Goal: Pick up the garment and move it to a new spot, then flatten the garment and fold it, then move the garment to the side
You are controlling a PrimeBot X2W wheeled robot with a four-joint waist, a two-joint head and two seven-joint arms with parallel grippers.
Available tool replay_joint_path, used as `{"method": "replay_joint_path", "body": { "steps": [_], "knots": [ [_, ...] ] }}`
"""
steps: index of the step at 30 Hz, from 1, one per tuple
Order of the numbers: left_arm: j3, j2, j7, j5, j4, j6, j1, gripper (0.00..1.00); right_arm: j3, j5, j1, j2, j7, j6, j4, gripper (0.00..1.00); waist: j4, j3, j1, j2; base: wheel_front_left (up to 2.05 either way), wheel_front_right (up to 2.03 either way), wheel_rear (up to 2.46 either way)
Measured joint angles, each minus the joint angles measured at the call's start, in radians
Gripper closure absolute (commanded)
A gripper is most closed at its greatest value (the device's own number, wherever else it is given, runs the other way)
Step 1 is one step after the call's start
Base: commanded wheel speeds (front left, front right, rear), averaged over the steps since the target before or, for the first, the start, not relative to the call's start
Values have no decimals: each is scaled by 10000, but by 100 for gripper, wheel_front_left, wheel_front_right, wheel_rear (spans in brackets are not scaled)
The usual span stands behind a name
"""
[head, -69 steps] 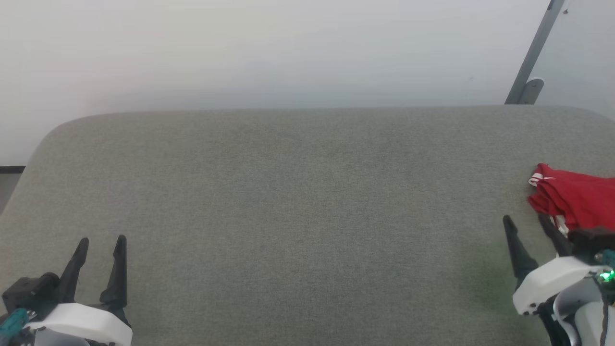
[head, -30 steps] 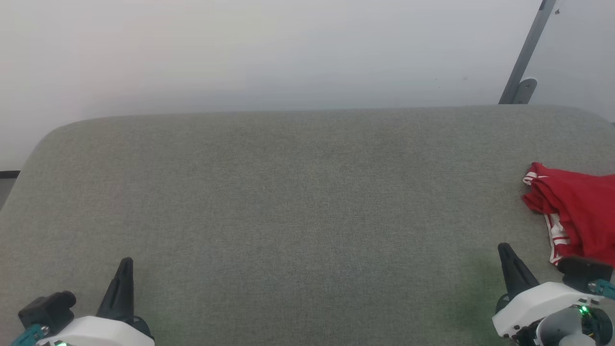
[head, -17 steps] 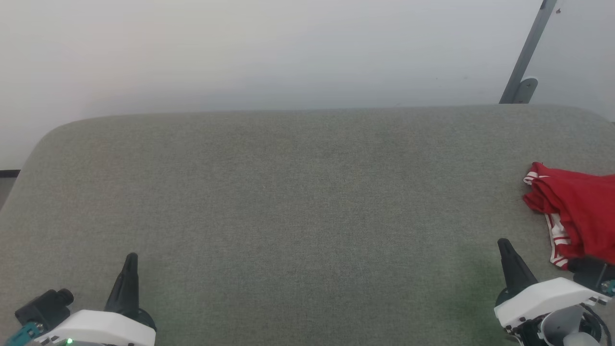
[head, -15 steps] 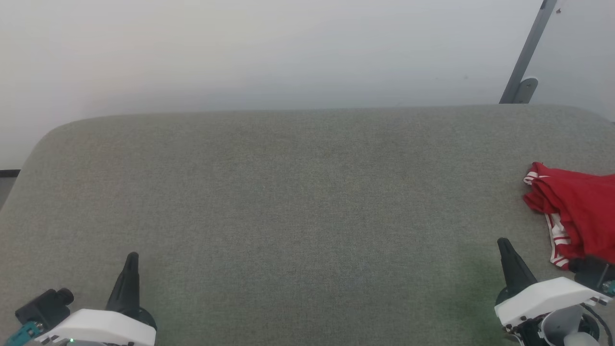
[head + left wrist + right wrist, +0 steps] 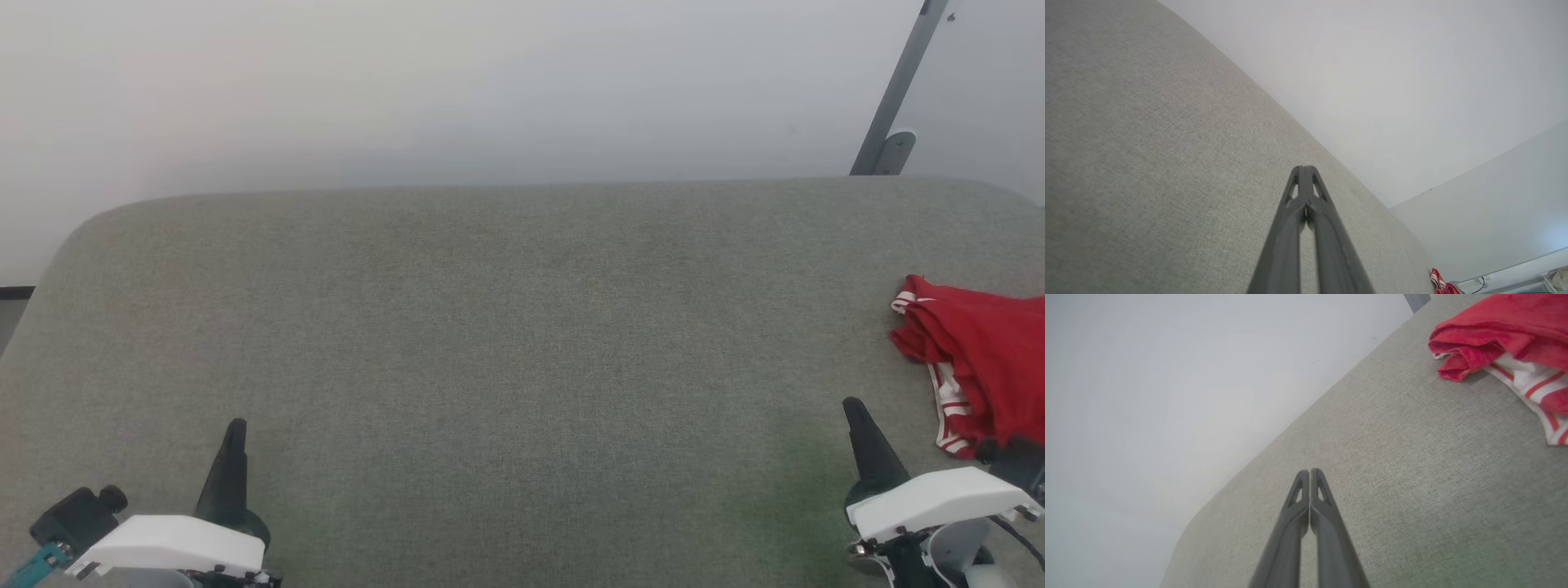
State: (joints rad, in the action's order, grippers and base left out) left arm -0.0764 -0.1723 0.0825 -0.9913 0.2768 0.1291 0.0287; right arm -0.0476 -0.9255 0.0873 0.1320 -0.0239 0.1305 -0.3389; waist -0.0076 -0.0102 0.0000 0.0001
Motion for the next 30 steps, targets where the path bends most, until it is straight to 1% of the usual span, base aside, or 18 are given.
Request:
{"method": "replay_joint_path", "body": {
  "steps": [30],
  "knots": [
    [-171, 545, -890, -2690, -138, 0, 341, 100, -295, -3009, 51, -353, 600, 0, 407, 100, 27, 47, 0, 0, 0, 0, 0]
  ]
}}
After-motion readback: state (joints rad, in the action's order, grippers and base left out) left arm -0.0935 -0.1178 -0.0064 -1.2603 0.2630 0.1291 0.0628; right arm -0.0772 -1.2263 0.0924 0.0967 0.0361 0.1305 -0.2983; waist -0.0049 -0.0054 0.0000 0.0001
